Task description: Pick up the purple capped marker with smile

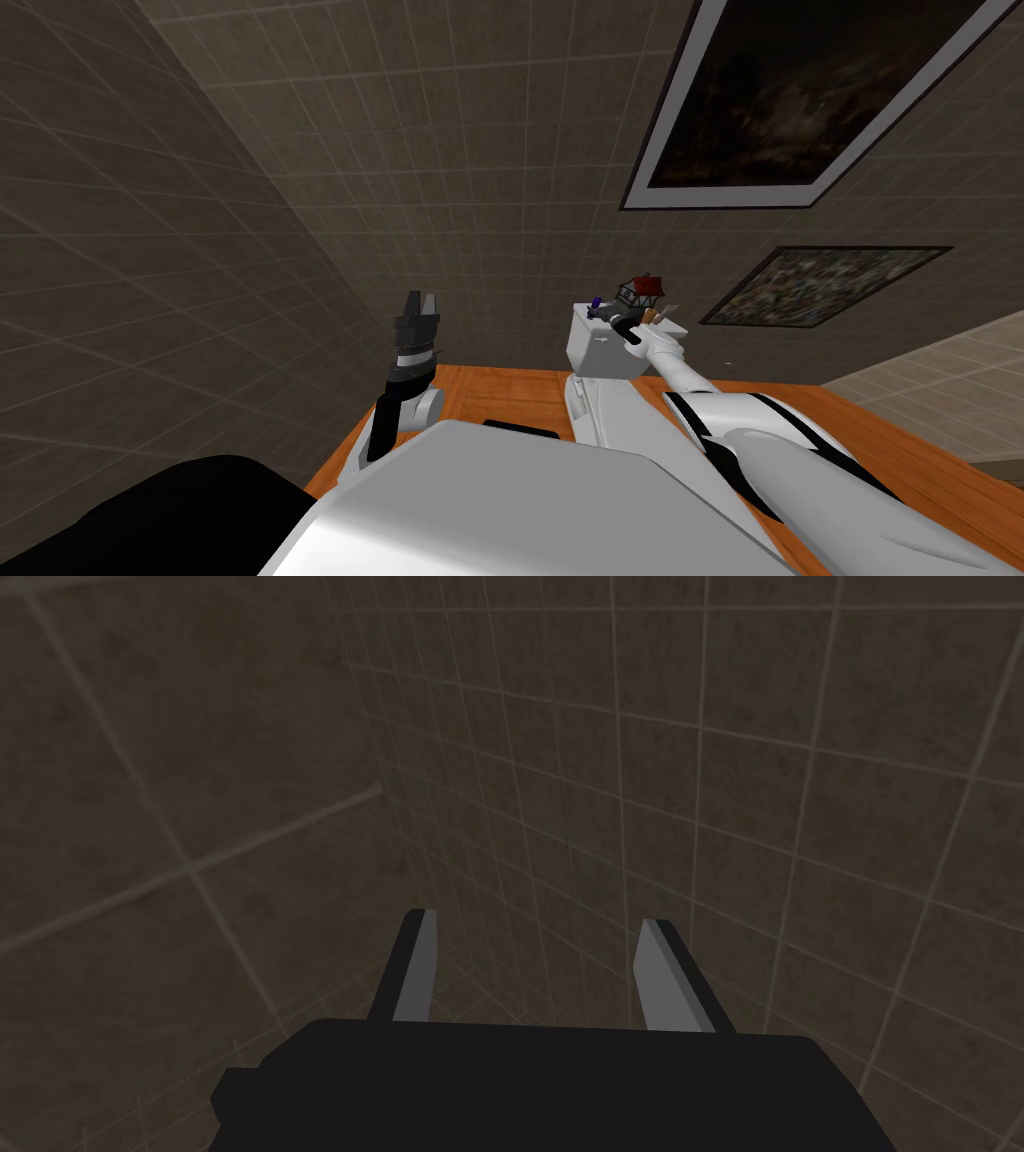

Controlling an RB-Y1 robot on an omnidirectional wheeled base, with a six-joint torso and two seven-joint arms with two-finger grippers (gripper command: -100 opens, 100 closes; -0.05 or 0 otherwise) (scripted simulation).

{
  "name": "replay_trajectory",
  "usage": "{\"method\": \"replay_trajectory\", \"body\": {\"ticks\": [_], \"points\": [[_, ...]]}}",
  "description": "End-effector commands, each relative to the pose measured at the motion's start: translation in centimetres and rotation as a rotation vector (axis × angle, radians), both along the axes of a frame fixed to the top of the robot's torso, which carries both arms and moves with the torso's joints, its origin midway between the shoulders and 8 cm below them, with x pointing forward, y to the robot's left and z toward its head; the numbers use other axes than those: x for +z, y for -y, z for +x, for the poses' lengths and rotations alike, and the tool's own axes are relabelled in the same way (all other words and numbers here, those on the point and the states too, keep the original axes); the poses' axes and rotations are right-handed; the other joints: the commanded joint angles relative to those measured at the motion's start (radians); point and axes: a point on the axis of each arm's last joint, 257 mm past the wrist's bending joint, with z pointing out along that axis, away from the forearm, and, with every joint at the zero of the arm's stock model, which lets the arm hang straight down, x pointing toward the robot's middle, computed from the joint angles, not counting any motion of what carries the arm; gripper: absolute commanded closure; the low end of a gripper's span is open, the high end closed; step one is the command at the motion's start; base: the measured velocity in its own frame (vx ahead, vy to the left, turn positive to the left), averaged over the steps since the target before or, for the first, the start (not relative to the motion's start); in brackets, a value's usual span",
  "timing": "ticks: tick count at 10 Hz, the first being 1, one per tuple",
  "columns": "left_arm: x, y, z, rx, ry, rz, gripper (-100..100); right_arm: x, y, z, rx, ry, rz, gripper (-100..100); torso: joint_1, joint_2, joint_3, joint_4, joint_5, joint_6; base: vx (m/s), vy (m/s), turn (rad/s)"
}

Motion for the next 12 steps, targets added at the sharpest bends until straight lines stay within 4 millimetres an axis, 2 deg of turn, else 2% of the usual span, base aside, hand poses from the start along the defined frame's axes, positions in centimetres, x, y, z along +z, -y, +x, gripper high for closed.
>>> {"method": "replay_trajectory", "body": {"ticks": [1,5,6,7,8,10,11,12], "points": [[0.0,0.0,0.0,0.000,0.000,0.000,0,0.0,0.0,0.0,0.000,0.000,0.000,100,0.000,0.000,0.000,0.000,0.000,0.000,0.000,0.000,0.000],[0.0,0.0,0.0,0.000,0.000,0.000,0,0.0,-0.1,0.0,0.001,0.000,0.004,100,0.001,0.000,0.000,0.000,0.001,0.000,0.000,0.000,0.000],[0.0,0.0,0.0,0.000,0.000,0.000,0,0.0,-0.1,0.0,0.000,0.000,0.004,0,0.001,0.000,0.000,0.000,0.001,0.000,0.000,0.000,0.000],[0.0,0.0,0.0,0.000,0.000,0.000,0,-0.2,1.7,-1.0,-0.029,0.007,0.006,100,0.001,0.000,0.000,0.000,0.001,0.000,0.158,0.003,-0.141],[0.0,0.0,0.0,0.000,0.000,0.000,0,-1.2,2.2,-1.5,-0.038,-0.010,0.007,100,0.000,-0.007,-0.003,0.000,0.002,0.003,0.183,-0.003,-0.104],[0.0,0.0,0.0,0.000,0.000,0.000,0,-2.4,1.7,-2.7,-0.018,-0.015,-0.002,100,-0.002,-0.007,-0.004,-0.002,0.000,0.001,0.046,-0.015,0.013],[0.0,0.0,0.0,0.000,0.000,0.000,0,-1.6,2.9,-3.3,-0.040,0.005,0.001,100,-0.003,-0.004,-0.005,-0.005,-0.002,0.001,0.096,-0.005,-0.134],[0.0,0.0,0.0,0.000,0.000,0.000,0,-2.1,2.5,-4.0,-0.027,0.004,-0.003,100,-0.004,-0.008,-0.006,-0.005,-0.002,0.004,0.137,-0.010,-0.111]]}}
